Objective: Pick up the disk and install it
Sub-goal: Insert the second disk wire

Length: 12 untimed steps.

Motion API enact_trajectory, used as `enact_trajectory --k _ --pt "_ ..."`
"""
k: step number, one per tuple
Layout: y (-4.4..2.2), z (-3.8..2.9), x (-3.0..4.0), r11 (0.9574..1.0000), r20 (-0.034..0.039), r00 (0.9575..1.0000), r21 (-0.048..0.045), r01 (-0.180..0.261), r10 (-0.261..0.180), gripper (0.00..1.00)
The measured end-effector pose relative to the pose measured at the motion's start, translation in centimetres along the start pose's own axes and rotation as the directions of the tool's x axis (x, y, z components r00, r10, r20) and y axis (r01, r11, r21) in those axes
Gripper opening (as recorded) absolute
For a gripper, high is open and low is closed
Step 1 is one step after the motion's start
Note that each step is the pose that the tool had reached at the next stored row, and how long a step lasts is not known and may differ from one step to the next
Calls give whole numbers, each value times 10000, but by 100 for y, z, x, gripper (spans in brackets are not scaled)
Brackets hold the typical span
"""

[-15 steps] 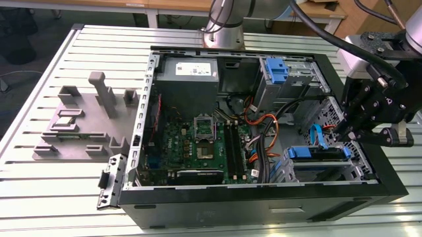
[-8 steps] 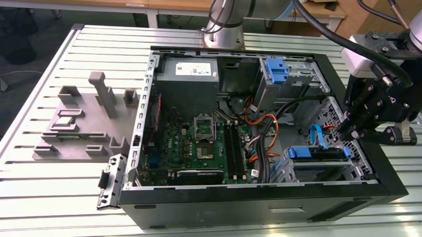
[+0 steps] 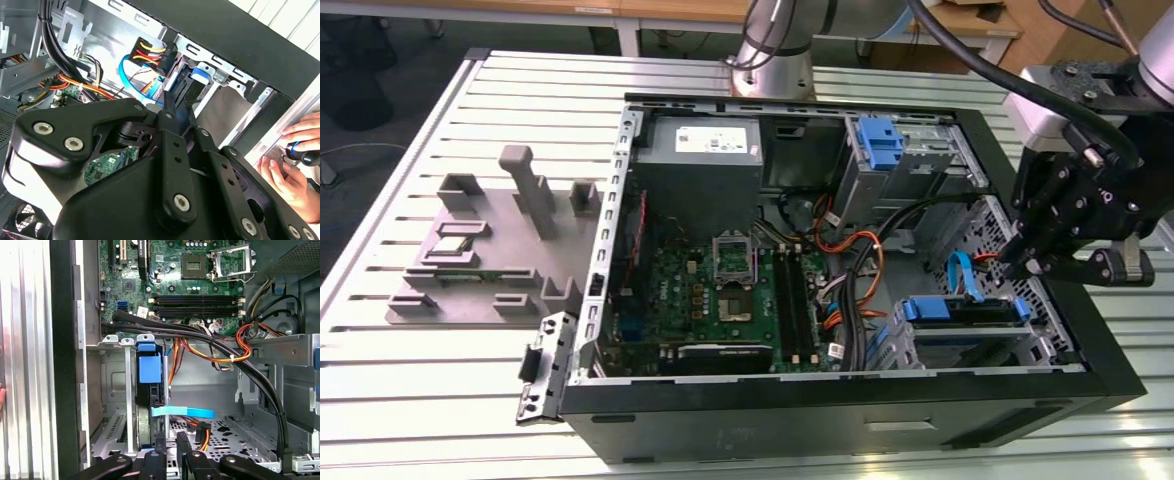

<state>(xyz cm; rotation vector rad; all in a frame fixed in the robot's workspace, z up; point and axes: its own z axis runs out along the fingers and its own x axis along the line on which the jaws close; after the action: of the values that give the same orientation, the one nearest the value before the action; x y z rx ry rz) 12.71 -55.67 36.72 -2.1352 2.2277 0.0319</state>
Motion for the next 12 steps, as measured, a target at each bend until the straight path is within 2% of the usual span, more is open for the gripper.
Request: enact_trajectory --k 12 --pt "-3 7 -10 10000 -1 10000 0 -1 1 25"
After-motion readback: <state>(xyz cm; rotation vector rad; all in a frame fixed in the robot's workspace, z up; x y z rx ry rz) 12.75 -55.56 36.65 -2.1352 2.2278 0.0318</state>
